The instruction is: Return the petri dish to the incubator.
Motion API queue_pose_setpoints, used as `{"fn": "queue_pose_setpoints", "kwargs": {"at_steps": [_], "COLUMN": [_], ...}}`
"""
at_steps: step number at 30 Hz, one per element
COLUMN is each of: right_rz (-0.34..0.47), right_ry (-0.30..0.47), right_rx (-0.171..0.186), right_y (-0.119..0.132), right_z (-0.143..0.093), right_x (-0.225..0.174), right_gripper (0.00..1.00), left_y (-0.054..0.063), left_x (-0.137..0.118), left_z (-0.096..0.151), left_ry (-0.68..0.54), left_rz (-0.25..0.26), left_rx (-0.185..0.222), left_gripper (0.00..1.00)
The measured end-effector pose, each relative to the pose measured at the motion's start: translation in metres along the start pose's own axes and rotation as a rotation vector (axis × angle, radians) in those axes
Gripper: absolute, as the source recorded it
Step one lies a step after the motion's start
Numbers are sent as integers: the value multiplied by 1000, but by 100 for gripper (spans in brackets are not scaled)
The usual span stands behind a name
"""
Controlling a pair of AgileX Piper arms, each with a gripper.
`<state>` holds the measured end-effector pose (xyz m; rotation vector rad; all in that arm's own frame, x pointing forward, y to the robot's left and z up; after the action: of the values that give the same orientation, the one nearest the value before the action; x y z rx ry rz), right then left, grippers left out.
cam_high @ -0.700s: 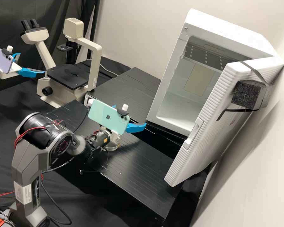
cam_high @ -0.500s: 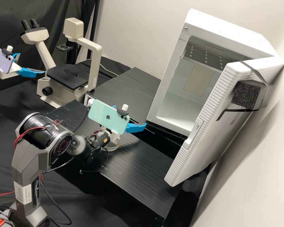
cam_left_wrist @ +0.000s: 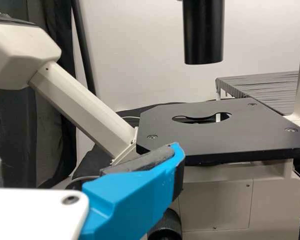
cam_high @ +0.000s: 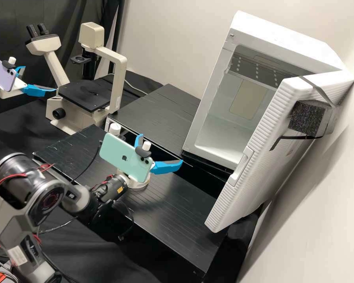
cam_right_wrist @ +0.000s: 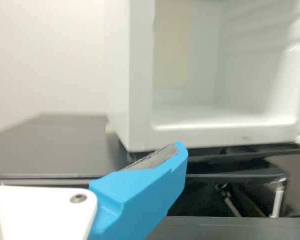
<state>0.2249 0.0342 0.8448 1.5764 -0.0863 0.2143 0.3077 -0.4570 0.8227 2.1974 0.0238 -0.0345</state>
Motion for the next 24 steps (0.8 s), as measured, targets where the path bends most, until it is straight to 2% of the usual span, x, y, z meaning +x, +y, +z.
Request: {"fn": "queue_pose_setpoints", "kwargs": {"at_steps": [4, 8, 12, 16, 24], "right_rz": [7, -59, -110, -150, -151], "right_ry": [35, 43, 52, 11, -63], "right_rx": [29, 49, 72, 62, 59], "right_y": [-1, -13, -22, -25, -25], "right_z": [-2, -3, -9, -11, -11], "right_x": [-30, -54, -59, -64, -69], "right_gripper": [100, 100, 100, 100, 100], "left_y": [0, 0, 0, 0, 0], "left_x": [0, 0, 0, 0, 0], "left_z": [0, 0, 0, 0, 0], "left_ry": [0, 0, 0, 0, 0], "left_rz": [0, 0, 0, 0, 0], "left_rx": [0, 0, 0, 0, 0], "left_gripper": [100, 100, 100, 100, 100]}}
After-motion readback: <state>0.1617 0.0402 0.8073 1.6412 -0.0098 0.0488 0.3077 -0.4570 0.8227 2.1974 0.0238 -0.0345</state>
